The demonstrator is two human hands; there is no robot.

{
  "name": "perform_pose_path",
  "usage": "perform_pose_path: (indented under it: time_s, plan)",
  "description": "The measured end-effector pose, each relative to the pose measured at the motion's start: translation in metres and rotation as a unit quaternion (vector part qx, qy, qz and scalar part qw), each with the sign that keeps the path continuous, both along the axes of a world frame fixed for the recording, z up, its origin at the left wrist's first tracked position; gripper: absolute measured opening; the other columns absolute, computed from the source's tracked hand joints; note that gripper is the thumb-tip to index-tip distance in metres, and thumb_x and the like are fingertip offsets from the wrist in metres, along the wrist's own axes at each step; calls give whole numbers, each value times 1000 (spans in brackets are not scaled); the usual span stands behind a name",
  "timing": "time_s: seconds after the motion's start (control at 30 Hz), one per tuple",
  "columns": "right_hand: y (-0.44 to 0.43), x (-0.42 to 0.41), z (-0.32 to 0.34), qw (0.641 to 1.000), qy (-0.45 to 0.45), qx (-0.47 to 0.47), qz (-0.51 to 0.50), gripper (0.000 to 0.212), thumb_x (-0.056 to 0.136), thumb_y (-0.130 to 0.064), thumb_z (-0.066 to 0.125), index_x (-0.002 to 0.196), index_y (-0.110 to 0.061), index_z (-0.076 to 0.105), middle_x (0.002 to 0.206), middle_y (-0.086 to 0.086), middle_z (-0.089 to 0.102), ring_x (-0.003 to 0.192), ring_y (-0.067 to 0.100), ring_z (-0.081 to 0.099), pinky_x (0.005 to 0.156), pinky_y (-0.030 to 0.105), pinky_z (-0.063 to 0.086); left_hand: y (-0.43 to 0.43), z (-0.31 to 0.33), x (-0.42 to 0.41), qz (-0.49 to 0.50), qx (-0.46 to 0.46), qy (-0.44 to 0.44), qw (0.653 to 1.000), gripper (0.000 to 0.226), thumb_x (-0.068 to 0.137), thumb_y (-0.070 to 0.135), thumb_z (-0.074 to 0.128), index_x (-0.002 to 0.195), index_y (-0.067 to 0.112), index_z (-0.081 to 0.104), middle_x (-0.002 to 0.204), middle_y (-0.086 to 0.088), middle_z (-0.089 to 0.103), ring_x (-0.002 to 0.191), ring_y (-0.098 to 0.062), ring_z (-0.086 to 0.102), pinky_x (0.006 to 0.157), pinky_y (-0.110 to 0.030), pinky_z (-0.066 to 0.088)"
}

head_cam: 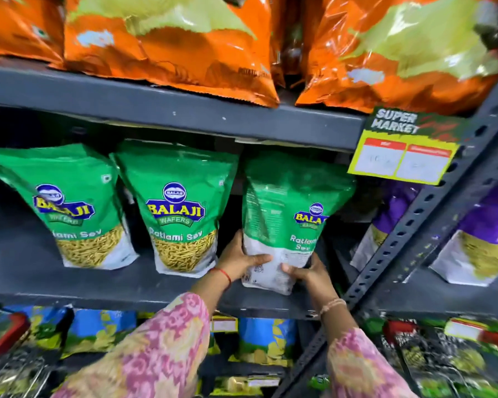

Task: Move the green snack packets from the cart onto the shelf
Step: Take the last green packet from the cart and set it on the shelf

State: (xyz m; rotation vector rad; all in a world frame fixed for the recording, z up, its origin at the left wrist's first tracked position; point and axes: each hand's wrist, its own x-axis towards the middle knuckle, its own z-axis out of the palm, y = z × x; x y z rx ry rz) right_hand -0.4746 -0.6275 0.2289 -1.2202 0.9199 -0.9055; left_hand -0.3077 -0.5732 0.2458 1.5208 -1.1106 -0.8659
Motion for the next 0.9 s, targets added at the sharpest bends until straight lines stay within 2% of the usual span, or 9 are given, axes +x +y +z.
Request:
perform_pose_path:
  time_s: [0.1,0.2,0.33,0.43,0.53,0.67,0.73,0.8,0.9]
  plan:
    - [7,5,-6,994,24,-42,-96,68,55,-4,81,116,-4,50,115,14,61,100,29,60,79,32,52,-5,-2,1,13,-3,13,1000,78,65,12,78,130,14,35,128,-4,51,107,-8,43,81,-9,34]
    - [36,18,-20,932,133,-190,-278,58,55,-9,84,103,-5,52,99,7,51,88,29,54,80,30,44,-6,-4,-8,56,-2,-2,998,75,62,17,81,124,14,40,122,-5,56,104,-11,49,79,-12,36]
    - [67,50,-37,919,178,-260,-236,41,65,5,67,102,-2,50,91,3,46,89,35,52,75,23,34,3,-6,-43,177,-19,-67,982,64,54,29,84,101,9,45,106,-13,62,97,-27,60,73,-25,44]
    - [58,57,-35,925,211,-186,-255,44,85,-8,54,126,-1,40,122,24,46,112,38,46,91,25,29,23,-12,-68,194,-68,-83,975,58,58,48,73,94,14,41,101,-10,60,93,-22,58,78,-30,47]
    - [45,46,-34,935,235,-174,-201,61,79,-19,61,132,-5,35,129,27,39,114,36,44,89,25,28,35,-24,-77,182,-123,-133,966,52,69,56,48,88,7,48,102,-10,54,95,-22,51,84,-31,41]
    - [23,19,-29,972,130,-117,-155,58,55,-3,81,108,-2,56,106,19,56,94,24,53,86,30,42,23,-12,-61,233,-117,40,964,21,83,41,38,71,25,42,77,4,46,88,-21,45,82,-28,34]
    - [15,5,-29,988,72,-60,-123,52,56,7,78,103,-1,56,106,22,64,90,25,60,82,39,51,13,-7,-42,234,-70,112,963,22,95,33,32,89,28,52,100,5,55,105,-21,43,100,-35,30]
    - [8,-5,-29,995,29,-22,-89,48,62,12,71,105,0,56,111,24,63,95,29,61,88,46,51,7,-9,-21,185,20,152,971,49,96,42,21,131,12,39,144,-9,38,134,-22,30,111,-32,20]
    - [4,-11,-28,999,1,-5,-47,44,69,13,64,107,-7,57,114,19,62,101,30,60,93,45,47,7,-14,-10,93,113,185,972,70,88,59,12,140,13,22,153,-7,20,140,-22,20,115,-33,19]
